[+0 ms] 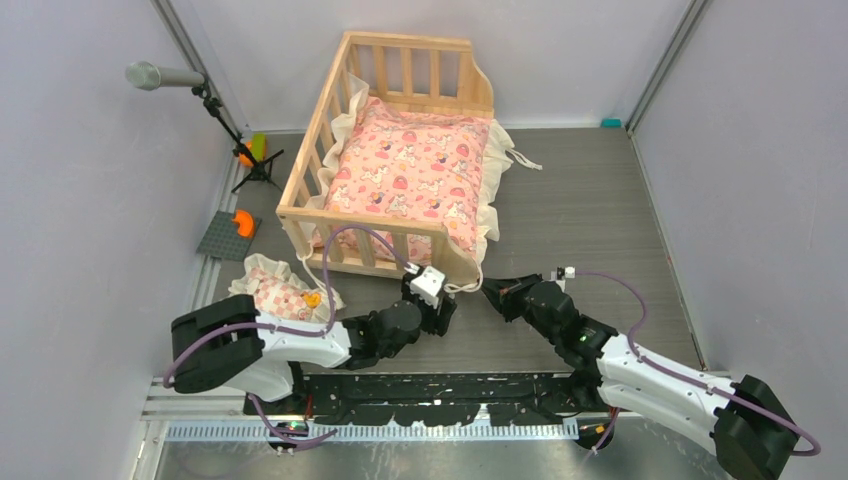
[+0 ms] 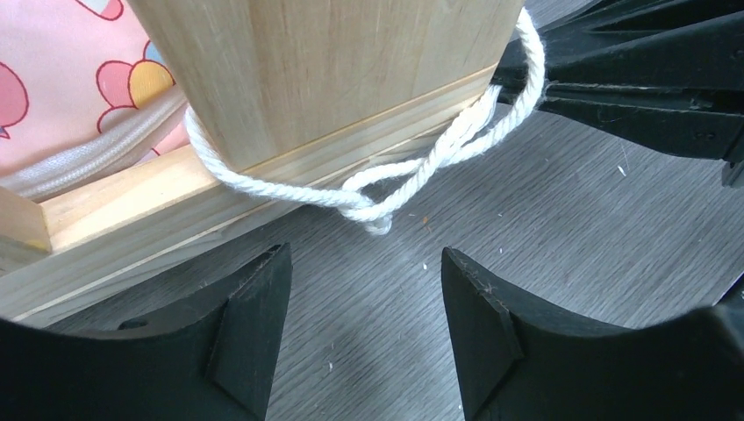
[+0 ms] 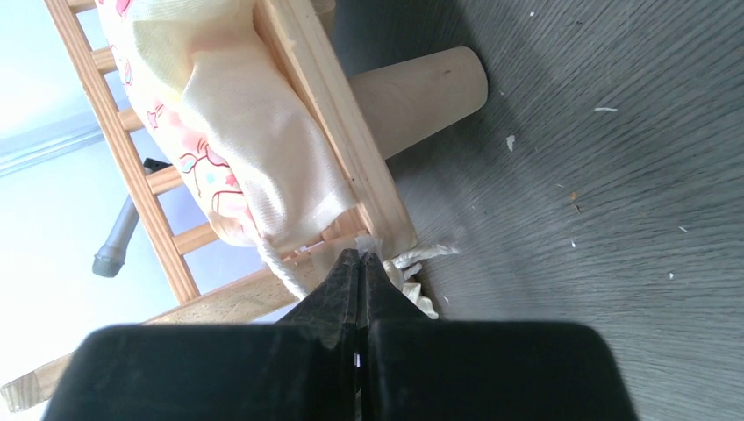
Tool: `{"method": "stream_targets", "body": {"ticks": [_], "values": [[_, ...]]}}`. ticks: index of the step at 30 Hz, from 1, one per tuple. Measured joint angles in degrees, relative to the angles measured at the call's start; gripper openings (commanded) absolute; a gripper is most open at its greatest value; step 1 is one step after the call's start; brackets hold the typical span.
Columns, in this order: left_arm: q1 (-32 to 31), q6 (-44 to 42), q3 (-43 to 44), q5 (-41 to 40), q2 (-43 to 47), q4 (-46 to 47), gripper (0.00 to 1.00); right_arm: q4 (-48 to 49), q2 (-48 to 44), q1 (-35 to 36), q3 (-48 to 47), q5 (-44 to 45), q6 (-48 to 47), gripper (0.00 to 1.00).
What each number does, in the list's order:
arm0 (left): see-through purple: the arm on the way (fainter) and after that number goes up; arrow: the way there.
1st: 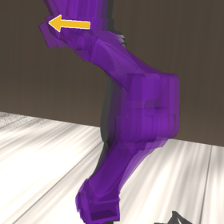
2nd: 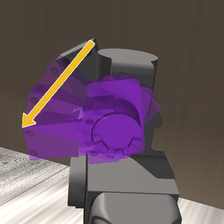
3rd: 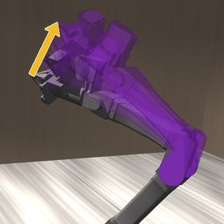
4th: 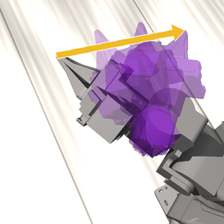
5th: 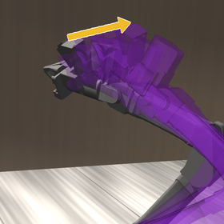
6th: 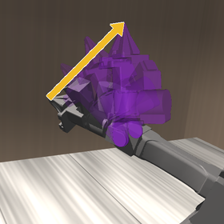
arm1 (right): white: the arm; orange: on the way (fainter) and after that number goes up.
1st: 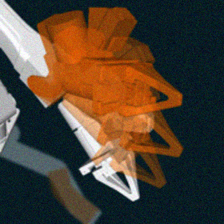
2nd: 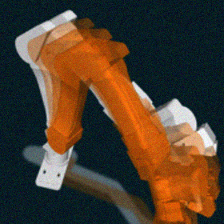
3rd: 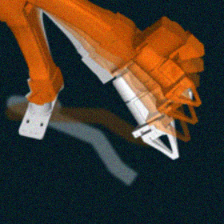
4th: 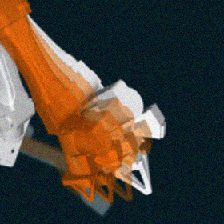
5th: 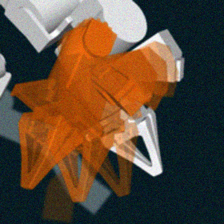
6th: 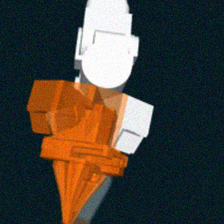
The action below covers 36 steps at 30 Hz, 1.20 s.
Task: Set up the pet bed
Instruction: Tie the ropes to the bed frame.
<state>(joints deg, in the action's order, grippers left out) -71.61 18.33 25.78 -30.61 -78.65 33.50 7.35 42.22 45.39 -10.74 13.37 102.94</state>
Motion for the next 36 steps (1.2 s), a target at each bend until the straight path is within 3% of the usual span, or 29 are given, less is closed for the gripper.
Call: {"method": "stream_targets", "body": {"ticks": [22, 29, 36], "values": [[0.00, 5.29, -0.98, -9.97, -13.62, 18.51, 0.61, -0.59, -0.79, -0.13, -0.37, -0.26, 0.02, 0.00], [0.00, 6.32, -1.01, -10.78, -18.64, 24.74, 0.55, -0.61, -1.38, -0.20, -0.37, -0.44, 0.07, 0.00], [0.00, 6.84, -1.60, -11.58, -22.16, 33.66, 0.41, -0.61, -1.38, -0.20, -0.37, -0.46, 0.20, 0.00]]}}
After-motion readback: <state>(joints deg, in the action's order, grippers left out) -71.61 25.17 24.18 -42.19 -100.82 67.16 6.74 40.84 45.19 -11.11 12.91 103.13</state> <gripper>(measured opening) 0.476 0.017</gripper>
